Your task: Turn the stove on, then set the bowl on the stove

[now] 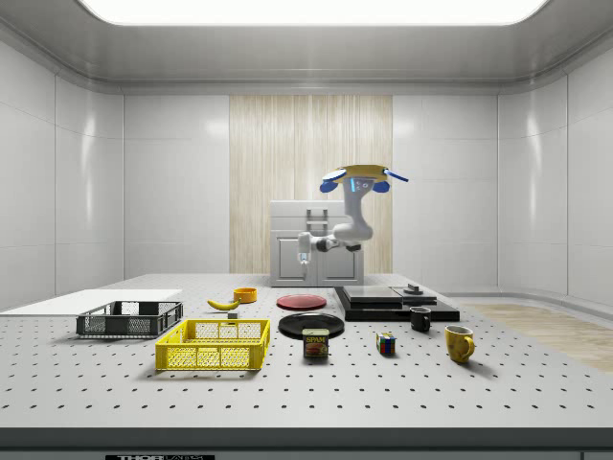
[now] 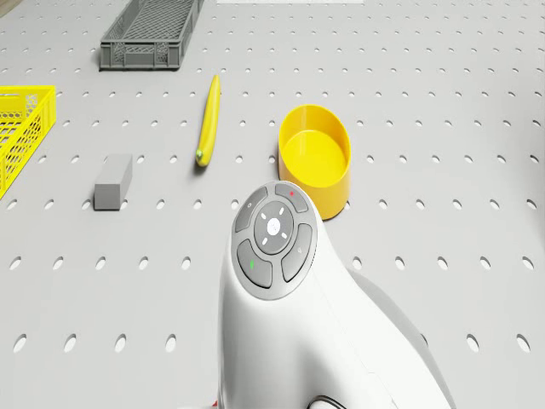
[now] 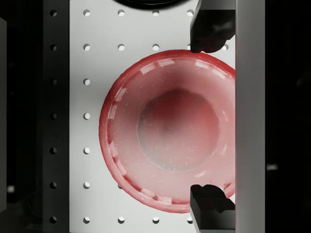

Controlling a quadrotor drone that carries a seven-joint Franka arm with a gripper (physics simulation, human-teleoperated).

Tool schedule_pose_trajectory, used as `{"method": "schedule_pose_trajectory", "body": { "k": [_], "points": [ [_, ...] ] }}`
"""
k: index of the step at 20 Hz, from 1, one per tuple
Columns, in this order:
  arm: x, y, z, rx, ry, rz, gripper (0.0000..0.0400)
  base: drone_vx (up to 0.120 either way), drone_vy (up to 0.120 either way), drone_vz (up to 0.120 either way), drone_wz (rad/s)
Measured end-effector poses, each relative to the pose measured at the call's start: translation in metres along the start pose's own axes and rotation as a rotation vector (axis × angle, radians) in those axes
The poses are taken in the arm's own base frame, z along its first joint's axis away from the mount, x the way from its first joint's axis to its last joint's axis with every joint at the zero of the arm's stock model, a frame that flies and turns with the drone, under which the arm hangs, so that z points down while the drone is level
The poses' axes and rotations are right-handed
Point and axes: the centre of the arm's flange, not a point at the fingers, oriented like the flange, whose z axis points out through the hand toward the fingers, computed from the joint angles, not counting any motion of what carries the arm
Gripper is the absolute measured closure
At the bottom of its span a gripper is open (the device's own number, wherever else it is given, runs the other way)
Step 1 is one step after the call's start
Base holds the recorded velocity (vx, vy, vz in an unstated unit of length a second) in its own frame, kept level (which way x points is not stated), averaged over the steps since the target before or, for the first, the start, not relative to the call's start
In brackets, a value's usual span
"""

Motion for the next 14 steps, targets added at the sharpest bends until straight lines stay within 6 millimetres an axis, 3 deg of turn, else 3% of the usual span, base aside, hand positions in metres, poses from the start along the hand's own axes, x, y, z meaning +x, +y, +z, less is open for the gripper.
{"method": "schedule_pose_trajectory", "body": {
  "k": [14],
  "points": [
    [0.0000,0.0000,0.0000,0.000,0.000,0.000,0.0000,0.120,0.000,0.000,0.000]
  ]
}}
